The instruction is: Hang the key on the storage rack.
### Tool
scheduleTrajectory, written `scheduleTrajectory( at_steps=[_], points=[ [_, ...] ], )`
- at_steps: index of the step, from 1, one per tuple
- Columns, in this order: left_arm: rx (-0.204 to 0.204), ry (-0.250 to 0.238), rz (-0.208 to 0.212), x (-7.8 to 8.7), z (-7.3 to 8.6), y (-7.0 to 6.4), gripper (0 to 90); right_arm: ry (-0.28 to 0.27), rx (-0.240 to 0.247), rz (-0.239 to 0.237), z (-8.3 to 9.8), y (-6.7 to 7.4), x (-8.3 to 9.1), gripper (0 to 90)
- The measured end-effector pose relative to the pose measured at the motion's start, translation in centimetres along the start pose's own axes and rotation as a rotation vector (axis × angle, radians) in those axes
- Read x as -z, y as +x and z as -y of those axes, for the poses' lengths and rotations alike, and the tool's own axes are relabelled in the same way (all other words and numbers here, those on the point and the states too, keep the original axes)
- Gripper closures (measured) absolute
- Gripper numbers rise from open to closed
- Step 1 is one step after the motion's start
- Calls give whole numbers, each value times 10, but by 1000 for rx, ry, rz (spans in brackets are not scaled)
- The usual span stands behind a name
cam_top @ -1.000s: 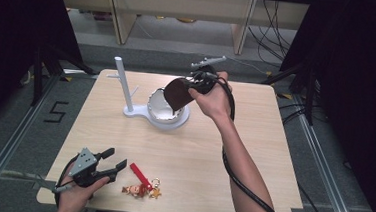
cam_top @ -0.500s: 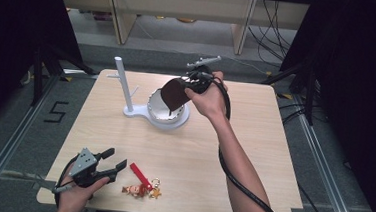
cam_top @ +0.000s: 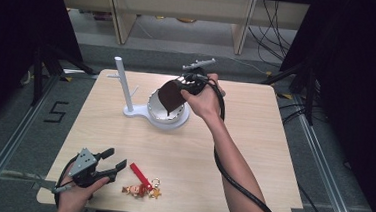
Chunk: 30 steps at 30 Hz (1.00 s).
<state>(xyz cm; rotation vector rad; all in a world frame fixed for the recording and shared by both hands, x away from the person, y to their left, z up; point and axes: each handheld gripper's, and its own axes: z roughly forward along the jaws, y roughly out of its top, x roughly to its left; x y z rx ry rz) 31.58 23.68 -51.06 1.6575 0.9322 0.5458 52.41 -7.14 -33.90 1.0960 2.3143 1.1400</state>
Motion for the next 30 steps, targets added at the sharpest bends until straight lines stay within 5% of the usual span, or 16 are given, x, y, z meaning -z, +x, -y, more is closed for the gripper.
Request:
scheduleTrajectory(
  at_steps=[30],
  points=[
    [5,-7,3,1,1,1,331,17,-15,-8,7,8,-48,873]
  ],
)
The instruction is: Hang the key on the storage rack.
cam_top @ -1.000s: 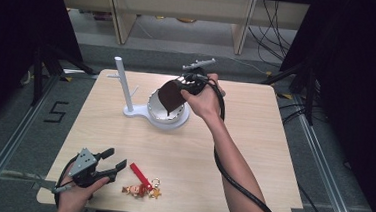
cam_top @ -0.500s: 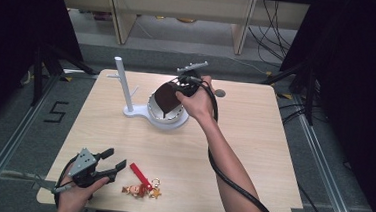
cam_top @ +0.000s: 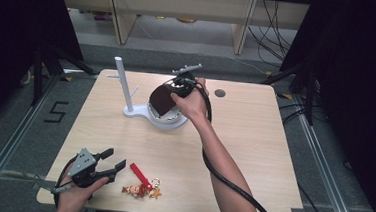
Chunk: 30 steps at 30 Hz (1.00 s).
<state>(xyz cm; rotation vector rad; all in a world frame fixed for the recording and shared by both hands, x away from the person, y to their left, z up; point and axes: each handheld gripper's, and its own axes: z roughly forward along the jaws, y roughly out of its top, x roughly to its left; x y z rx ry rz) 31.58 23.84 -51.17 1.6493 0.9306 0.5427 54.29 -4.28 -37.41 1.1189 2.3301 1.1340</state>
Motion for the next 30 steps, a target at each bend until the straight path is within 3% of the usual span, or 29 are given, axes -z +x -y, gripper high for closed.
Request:
scheduleTrajectory(
  at_steps=[11,15,24,30],
  points=[
    [1,-2,3,-1,1,0,332,20,-30,-2,4,-3,-2,864],
    [2,-4,5,-1,1,-1,331,27,-14,13,5,-5,-3,854],
    [0,0,-1,-1,1,-1,332,75,-8,19,8,-8,-1,702],
    [-3,7,-4,0,0,-1,331,79,6,18,10,-7,0,669]
  ],
)
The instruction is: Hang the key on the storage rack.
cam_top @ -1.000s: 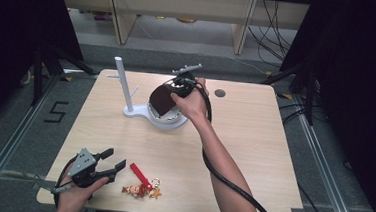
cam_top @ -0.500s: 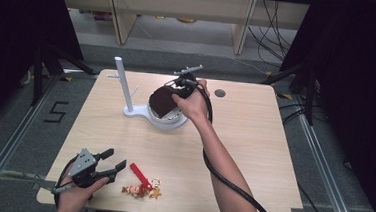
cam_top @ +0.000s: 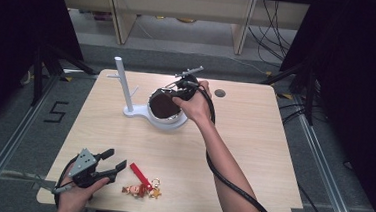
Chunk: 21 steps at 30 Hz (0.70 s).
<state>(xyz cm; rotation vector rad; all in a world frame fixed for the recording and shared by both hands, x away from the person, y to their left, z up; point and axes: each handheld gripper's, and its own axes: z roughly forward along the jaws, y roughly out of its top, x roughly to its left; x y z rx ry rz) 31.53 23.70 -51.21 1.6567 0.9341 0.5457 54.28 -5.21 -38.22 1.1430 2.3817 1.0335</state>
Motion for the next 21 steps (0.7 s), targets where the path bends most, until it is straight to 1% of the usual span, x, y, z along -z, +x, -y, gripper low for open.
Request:
scheduleTrajectory(
  at_steps=[1,2,4,5,6,7,8,9,10,11,12,13,14,15,16,17,18,19,20,21],
  points=[
    [0,0,0,0,0,0,331,5,-5,0,0,0,0,663],
    [-1,4,0,0,0,0,331,-2,5,2,1,-1,-1,656],
    [0,3,0,0,0,0,331,-3,2,2,1,-1,-1,649],
    [2,1,-1,0,0,0,331,-21,-1,-3,1,-2,0,633],
    [6,-11,7,-1,0,0,331,-18,-16,-6,2,-1,1,627],
    [6,-10,9,0,0,1,331,-22,-21,-7,2,-1,3,618],
    [6,-10,10,0,0,1,331,-32,-7,1,2,-2,3,605],
    [4,-9,11,-1,0,1,331,-25,-22,-9,3,-2,6,596],
    [-6,3,3,1,-1,0,329,-36,-14,-10,4,-3,7,586],
    [-6,3,3,1,-1,0,327,-40,-26,-18,5,-4,9,578],
    [-4,-9,18,0,-1,0,324,-35,-36,-23,7,-5,13,567],
    [-14,-1,17,1,-3,-2,320,-48,-32,-28,8,-7,14,561],
    [-16,-2,18,1,-4,-3,317,-48,-36,-31,11,-8,17,556],
    [-16,-2,18,1,-4,-3,311,-46,-56,-45,13,-10,21,543],
    [-17,-10,32,0,-4,-3,305,-49,-66,-51,16,-12,24,532],
    [-18,-11,46,-1,-6,-5,301,-36,-59,-44,20,-14,28,512],
    [-17,0,43,-1,-7,-6,297,-33,-42,-49,24,-17,31,495],
    [-25,4,51,-2,-8,-6,293,-26,-39,-58,28,-19,35,482],
    [-30,11,51,-2,-9,-6,289,-19,-40,-56,32,-21,38,445],
    [-29,2,55,-3,-9,-8,288,-20,-40,-57,37,-24,41,428]
  ],
)
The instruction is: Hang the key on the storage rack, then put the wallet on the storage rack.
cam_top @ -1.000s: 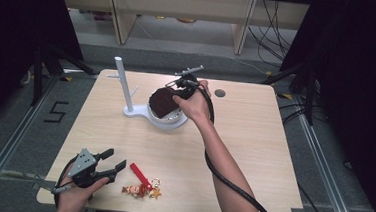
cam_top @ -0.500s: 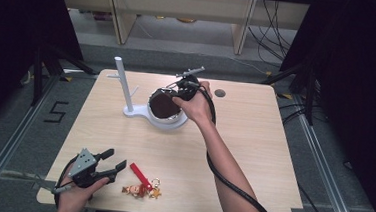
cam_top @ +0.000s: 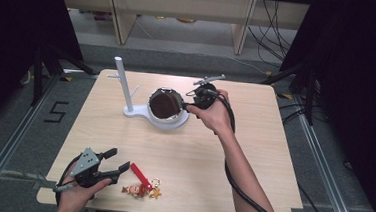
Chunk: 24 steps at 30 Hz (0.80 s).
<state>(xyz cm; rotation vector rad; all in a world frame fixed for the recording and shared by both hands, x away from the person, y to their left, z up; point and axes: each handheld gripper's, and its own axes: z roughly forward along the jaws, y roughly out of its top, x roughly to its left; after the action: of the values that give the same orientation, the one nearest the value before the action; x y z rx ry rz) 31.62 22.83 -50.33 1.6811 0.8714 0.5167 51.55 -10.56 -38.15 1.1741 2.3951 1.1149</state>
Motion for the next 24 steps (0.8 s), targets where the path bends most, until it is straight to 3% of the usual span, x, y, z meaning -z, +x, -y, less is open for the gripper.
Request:
scheduleTrajectory(
  at_steps=[4,6,7,14,20,22,24],
  points=[
    [-15,9,10,-1,-3,-2,292,0,-14,-1,19,-13,12,418],
    [-19,11,14,-3,-4,-3,293,-8,5,11,25,-19,17,433],
    [-8,3,25,-5,-4,-4,303,-5,-29,15,36,-24,24,486],
    [-16,2,54,-5,-9,-5,316,5,-75,47,74,-31,47,600],
    [-15,24,78,-6,-11,-8,325,18,-80,46,99,-37,51,625],
    [-15,27,76,-7,-11,-9,329,16,-107,51,103,-34,50,617],
    [-24,49,100,-10,-12,-13,332,55,-97,56,114,-37,48,596]
  ],
)
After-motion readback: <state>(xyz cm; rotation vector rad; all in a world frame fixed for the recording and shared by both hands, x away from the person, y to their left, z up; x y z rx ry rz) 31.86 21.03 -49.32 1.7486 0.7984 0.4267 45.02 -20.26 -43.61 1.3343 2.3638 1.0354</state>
